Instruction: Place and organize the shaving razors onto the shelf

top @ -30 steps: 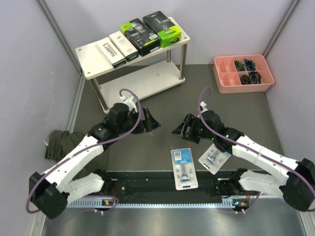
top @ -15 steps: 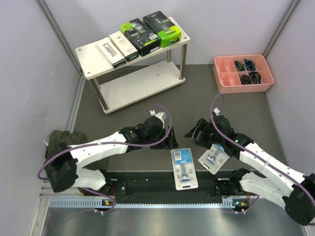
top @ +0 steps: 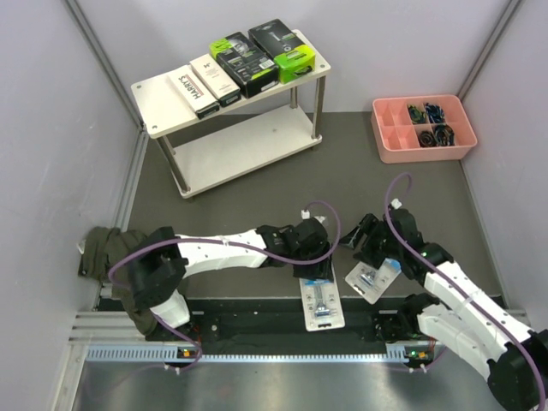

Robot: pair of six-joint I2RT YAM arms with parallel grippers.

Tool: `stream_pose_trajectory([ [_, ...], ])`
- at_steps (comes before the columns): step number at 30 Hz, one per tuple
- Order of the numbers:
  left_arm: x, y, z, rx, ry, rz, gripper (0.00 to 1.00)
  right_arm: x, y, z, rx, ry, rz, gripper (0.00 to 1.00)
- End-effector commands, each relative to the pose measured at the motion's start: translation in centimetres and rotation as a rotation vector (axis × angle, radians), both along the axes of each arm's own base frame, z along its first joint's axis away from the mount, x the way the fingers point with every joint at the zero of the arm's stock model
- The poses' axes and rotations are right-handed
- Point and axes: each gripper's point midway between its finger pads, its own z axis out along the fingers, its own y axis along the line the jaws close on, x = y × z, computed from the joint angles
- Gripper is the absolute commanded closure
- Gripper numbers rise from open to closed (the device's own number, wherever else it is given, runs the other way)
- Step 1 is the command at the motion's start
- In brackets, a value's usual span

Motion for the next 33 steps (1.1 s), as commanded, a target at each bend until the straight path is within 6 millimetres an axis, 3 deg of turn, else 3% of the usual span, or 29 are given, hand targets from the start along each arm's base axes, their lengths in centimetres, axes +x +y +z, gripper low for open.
stream_pose_trajectory([
  [1,-1.0,-0.5,-0.3,0.041,0.057,0.021,0.44,0.0,-0.5,0.4,0.003,-0.025,0.004,0.30],
  [9,-2.1,-0.1,-1.6,0.103,0.094,0.030,0.51,-0.5,-0.7,0.0,0.009,-0.022,0.001,0.30],
  [19,-2.8,0.1,-5.8,0.237,0.141,0.009,0.56,-0.6,-0.9,-0.2,0.002,-0.022,0.003,0.30],
  [31,-2.0,1.7,-8.1,0.394,0.104,0.004,1.00,-0.5,-1.1,-0.2,-0.005,-0.030,0.007,0.30],
  [33,-1.7,1.5,-7.4,0.376,0.086,0.008,1.00,-0.4,-1.1,0.1,-0.011,-0.041,0.014,0.30],
])
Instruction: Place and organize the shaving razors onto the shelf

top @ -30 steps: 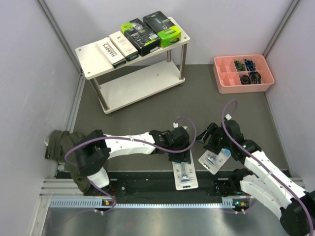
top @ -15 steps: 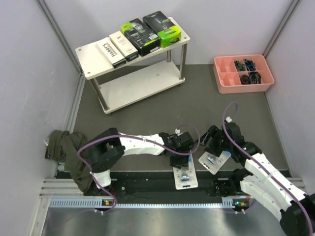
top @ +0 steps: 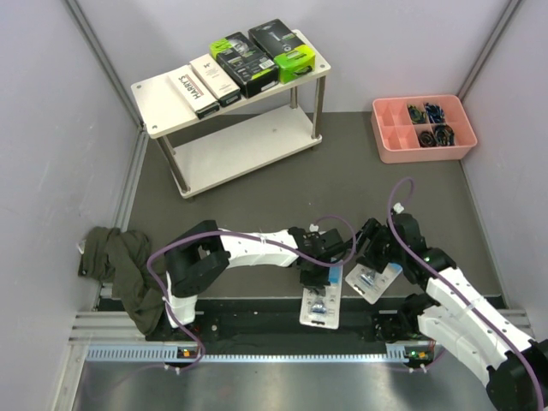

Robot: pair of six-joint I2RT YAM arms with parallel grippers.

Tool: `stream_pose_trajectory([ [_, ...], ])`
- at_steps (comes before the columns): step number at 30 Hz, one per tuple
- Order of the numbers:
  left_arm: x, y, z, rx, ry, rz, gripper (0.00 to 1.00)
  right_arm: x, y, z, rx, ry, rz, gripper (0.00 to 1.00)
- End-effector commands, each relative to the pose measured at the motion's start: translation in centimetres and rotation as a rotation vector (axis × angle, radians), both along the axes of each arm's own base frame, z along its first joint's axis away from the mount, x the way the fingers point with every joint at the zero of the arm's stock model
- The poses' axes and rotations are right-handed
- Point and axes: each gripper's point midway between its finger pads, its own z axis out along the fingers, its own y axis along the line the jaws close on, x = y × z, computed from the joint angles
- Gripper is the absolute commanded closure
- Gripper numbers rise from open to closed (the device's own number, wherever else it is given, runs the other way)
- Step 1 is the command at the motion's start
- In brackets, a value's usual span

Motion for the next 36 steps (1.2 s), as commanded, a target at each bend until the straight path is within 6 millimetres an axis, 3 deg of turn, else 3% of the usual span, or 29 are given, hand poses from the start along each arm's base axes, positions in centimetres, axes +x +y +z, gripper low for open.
stream_pose_trajectory([
  [1,1.0,1.4,-0.8,0.071,-0.076,-0.014,1.00,0.7,-0.3,1.0,-0.012,-0.048,0.001,0.30],
  [9,4.3,1.2,3.9,0.048,-0.248,0.019,1.00,2.3,-0.4,4.6,-0.050,-0.135,0.021,0.30],
  [19,7.9,2.1,7.9,-0.114,-0.283,0.144,1.00,3.9,0.2,9.7,-0.042,-0.261,0.054,0.30],
  [20,8.4,3.1,7.4,-0.118,-0.271,0.176,1.00,4.1,0.3,10.4,-0.037,-0.280,0.059,0.29],
  [23,10.1,3.7,9.5,-0.234,-0.273,0.270,1.00,4.3,0.8,11.6,-0.024,-0.328,0.095,0.28],
  [28,12.5,7.1,11.7,-0.357,-0.280,0.471,1.00,4.4,2.3,12.6,0.026,-0.367,0.167,0.27],
  [36,15.8,10.8,14.3,-0.539,-0.282,0.740,1.00,3.3,7.3,12.8,0.049,-0.406,0.314,0.25],
])
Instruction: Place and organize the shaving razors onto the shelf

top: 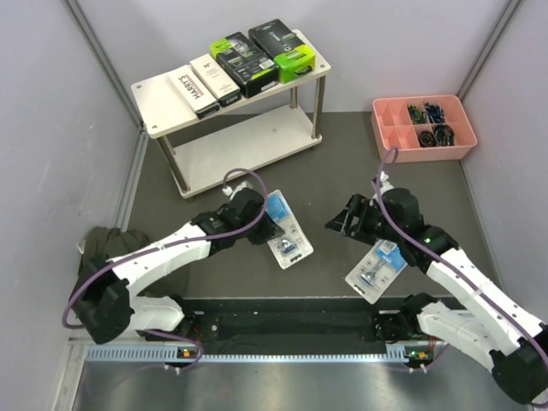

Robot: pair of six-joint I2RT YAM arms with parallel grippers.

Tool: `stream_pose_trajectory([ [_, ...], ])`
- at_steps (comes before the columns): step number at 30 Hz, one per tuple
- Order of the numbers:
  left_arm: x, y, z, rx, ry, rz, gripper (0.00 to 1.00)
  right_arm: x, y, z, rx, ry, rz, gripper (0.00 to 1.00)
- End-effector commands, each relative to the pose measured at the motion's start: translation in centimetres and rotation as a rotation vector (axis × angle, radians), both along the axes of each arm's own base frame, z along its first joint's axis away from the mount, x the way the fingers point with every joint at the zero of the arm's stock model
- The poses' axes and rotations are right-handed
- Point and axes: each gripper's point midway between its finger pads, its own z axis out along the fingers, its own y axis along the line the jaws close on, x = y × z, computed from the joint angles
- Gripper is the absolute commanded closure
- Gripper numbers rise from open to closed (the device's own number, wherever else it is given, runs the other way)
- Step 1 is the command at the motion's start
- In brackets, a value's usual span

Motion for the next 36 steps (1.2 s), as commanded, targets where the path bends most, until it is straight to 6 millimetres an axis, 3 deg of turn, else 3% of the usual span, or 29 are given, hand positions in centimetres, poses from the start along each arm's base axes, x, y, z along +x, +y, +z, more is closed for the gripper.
stream_pose_trajectory([
  [1,2.5,-0.2,3.7,-0.212,-0.033,0.106,1.00,0.4,3.6,3.7,0.062,-0.131,0.089,0.25],
  [10,4.3,0.8,3.9,-0.423,0.038,0.186,1.00,-0.6,8.2,3.0,0.099,-0.156,0.178,0.25],
  [20,4.7,1.0,4.2,-0.514,0.066,0.207,1.00,0.1,9.9,0.2,0.097,-0.127,0.150,0.25],
  [25,4.8,1.0,3.9,-0.538,0.078,0.211,1.00,0.5,10.8,0.1,0.115,-0.141,0.150,0.27],
  [30,4.7,0.6,3.9,-0.563,0.089,0.191,1.00,0.8,11.4,-0.3,0.127,-0.141,0.135,0.32],
  [36,4.4,0.0,3.8,-0.629,0.125,0.183,1.00,1.1,11.6,-1.1,0.124,-0.135,0.107,0.46],
])
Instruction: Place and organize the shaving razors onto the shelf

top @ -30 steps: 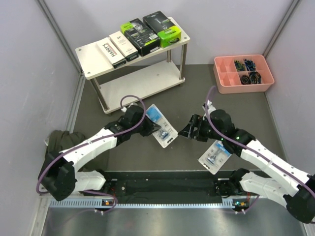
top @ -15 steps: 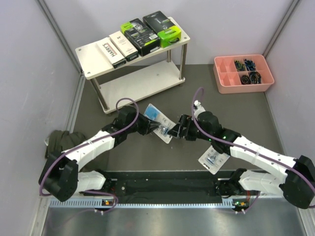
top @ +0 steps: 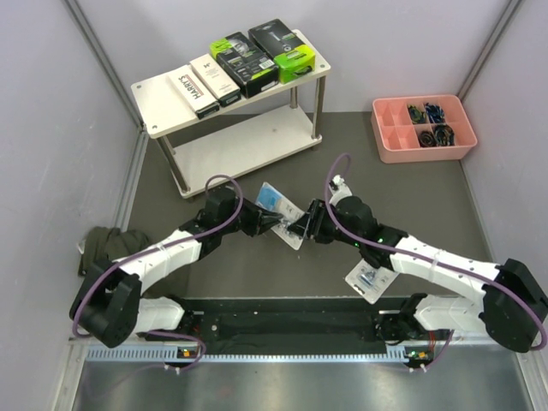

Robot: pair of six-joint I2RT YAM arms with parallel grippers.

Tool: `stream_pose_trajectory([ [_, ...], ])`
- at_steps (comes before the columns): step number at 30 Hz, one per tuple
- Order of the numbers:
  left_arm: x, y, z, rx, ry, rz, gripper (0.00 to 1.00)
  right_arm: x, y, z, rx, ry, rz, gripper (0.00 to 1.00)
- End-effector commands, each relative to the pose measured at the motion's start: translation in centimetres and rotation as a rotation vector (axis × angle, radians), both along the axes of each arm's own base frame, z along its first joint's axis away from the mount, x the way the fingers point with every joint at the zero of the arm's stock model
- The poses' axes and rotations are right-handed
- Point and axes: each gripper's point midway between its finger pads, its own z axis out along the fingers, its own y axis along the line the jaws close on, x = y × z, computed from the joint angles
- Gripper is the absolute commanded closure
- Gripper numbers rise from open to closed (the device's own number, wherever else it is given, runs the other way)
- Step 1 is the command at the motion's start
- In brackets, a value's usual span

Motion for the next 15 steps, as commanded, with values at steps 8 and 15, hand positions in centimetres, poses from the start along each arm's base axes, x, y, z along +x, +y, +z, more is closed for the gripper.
stream_pose_trajectory([
  [8,0.4,-0.7,1.9,-0.114,-0.035,0.004,1.00,0.7,1.1,-0.3,0.033,-0.025,-0.042,0.70],
  [15,0.3,-0.8,1.9,-0.119,-0.042,-0.006,1.00,0.8,0.6,-0.9,0.013,-0.018,-0.067,0.96],
])
